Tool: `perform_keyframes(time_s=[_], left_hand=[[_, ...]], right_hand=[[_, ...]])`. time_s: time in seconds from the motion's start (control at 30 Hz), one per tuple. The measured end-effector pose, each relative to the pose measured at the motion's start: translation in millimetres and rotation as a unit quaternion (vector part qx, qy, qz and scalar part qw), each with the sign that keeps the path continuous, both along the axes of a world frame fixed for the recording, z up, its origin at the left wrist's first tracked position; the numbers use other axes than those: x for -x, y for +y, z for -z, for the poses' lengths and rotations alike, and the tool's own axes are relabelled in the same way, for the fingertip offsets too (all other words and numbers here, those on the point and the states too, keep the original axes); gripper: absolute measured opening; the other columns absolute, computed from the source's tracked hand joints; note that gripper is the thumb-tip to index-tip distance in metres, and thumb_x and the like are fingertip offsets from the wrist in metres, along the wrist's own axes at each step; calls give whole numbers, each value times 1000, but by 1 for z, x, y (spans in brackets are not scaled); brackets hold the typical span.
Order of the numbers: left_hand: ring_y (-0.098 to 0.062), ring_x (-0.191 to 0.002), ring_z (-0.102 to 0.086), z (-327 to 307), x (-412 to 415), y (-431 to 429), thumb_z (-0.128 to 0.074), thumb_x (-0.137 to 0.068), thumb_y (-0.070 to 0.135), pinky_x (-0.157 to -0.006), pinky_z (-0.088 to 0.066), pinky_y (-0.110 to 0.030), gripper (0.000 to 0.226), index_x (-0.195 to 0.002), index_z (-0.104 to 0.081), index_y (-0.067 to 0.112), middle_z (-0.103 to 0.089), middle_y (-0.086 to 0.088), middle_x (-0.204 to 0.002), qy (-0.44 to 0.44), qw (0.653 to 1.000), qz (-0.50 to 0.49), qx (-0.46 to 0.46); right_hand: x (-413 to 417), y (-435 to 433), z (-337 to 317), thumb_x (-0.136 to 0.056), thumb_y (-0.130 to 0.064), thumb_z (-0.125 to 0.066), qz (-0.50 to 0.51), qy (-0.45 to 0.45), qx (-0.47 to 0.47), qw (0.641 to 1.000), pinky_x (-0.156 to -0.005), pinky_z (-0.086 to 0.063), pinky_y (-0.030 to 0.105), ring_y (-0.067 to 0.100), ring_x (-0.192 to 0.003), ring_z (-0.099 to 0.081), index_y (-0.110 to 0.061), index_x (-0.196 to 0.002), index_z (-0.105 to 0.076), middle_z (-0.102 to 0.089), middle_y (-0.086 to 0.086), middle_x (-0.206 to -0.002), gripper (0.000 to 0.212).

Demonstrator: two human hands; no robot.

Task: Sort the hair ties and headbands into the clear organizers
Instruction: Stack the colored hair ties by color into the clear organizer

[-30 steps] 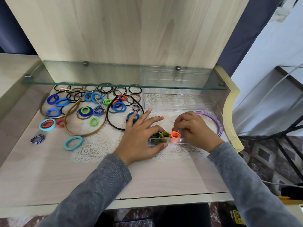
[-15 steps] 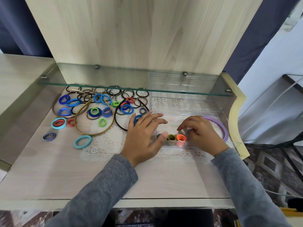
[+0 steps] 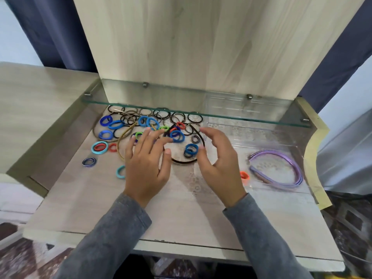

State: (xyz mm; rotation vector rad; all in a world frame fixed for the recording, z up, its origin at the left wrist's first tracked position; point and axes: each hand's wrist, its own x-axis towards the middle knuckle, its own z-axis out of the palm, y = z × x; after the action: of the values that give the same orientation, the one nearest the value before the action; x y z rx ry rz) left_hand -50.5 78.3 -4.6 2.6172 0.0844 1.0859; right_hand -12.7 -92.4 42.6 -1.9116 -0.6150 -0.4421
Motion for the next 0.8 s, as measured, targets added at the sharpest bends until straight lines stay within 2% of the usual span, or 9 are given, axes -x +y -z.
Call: perform_keyframes(time_s=[0.1,0.2,0.37,0.53,0.7,0.8], left_hand=[[-25,-139,-44,4,6,21,-39,-97,31,-114,-29,-54,37,-119,-66,19,-57,0,-141,30,998,-33,-32],[-24,-141,-41,6,10,37,-37,-97,33,-118,-23,-50,40,-122,-65,19,-54,1,-144,62,995,-54,-50],[-18,-137,-46,10,18,51,-38,-97,36,-116,-22,-48,37,-119,-66,27,-61,8,-134,103,991,-79,-45],[-12,-120,-55,14,18,51,-42,-93,39,-113,-22,-45,33,-110,-68,30,-64,13,-119,140,986,-86,-39],[-11,-119,-55,20,15,54,-36,-93,42,-111,-26,-47,39,-112,-69,32,-63,12,-119,178,982,-62,-29],[-10,-117,-57,19,15,51,-34,-97,38,-111,-26,-48,40,-110,-70,30,-65,13,-118,157,986,-58,-25]], right_hand=[[6,27,7,-87,-5,-54,-29,-8,34,999,-98,-42,24,14,-112,-55,-8,-125,-57,-58,2,-121,38],[5,44,20,-87,-14,-49,-27,-25,83,996,-102,-41,31,15,-117,-52,-7,-127,-56,-58,3,-123,41],[1,61,41,-86,-18,-50,22,-53,190,980,-104,-40,41,21,-122,-49,-9,-126,-58,-59,3,-125,42],[-2,62,54,-85,-21,-53,62,-80,250,963,-108,-29,36,21,-127,-43,-12,-125,-59,-59,1,-126,42],[-2,61,57,-86,-28,-43,88,-43,258,961,-109,-33,41,23,-129,-42,-14,-126,-59,-58,0,-127,44],[-3,61,58,-86,-29,-40,90,-33,252,963,-109,-32,41,23,-130,-41,-12,-126,-59,-58,1,-128,47]])
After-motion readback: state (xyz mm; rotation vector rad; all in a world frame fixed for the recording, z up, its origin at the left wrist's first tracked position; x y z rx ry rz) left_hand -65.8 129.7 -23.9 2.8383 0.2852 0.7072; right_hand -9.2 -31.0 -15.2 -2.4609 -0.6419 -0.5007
